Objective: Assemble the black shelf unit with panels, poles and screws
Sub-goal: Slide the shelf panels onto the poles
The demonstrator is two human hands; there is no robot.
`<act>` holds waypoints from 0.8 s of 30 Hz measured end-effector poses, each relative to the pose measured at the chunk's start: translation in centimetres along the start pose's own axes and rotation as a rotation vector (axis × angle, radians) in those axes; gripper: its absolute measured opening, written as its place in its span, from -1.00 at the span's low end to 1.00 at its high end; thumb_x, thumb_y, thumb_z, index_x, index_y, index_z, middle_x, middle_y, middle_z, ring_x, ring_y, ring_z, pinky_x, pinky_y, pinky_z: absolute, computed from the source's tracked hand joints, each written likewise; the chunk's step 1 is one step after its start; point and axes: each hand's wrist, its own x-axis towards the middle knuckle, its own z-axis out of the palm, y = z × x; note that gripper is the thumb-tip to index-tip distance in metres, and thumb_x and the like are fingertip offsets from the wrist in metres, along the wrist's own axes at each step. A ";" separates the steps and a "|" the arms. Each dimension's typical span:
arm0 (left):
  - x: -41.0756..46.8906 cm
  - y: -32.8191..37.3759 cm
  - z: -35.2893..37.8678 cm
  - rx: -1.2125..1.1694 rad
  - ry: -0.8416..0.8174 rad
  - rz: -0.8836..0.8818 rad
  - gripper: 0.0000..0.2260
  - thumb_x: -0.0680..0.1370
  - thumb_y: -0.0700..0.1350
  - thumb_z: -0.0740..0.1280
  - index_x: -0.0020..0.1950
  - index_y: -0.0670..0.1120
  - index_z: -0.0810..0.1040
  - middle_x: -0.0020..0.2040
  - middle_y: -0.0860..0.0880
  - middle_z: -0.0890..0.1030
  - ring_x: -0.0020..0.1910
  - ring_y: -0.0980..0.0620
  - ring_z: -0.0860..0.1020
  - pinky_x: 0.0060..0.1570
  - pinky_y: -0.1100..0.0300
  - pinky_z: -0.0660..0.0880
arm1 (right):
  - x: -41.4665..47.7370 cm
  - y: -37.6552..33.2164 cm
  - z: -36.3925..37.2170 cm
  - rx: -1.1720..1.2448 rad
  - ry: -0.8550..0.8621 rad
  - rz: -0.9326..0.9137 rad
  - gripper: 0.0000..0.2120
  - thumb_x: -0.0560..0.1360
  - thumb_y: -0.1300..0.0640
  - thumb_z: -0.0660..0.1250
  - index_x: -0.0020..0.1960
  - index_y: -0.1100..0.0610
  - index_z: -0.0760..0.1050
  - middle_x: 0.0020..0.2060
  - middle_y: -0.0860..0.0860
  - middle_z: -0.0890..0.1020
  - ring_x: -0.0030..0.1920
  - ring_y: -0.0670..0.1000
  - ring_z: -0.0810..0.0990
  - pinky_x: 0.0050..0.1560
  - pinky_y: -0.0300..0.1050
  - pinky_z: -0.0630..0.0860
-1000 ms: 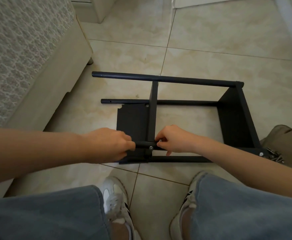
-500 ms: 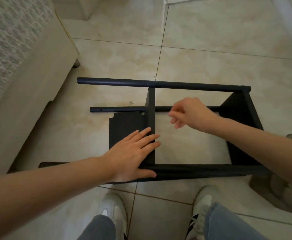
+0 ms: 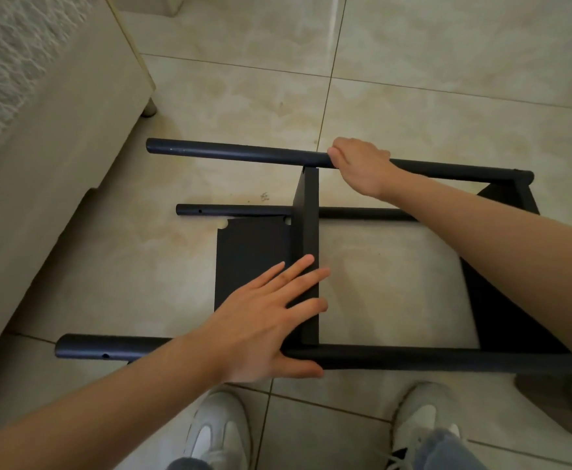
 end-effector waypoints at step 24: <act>-3.1 -0.9 0.8 -0.118 0.051 -0.113 -0.10 0.46 0.48 0.17 0.63 0.02 -0.03 0.64 0.10 -0.12 0.60 0.17 -0.23 0.55 0.10 -0.11 | -6.9 -3.5 1.1 0.330 0.120 -0.232 -0.77 0.60 0.00 0.25 -0.09 0.07 0.62 -0.01 -0.04 0.58 0.10 -0.05 0.45 0.12 -0.14 0.35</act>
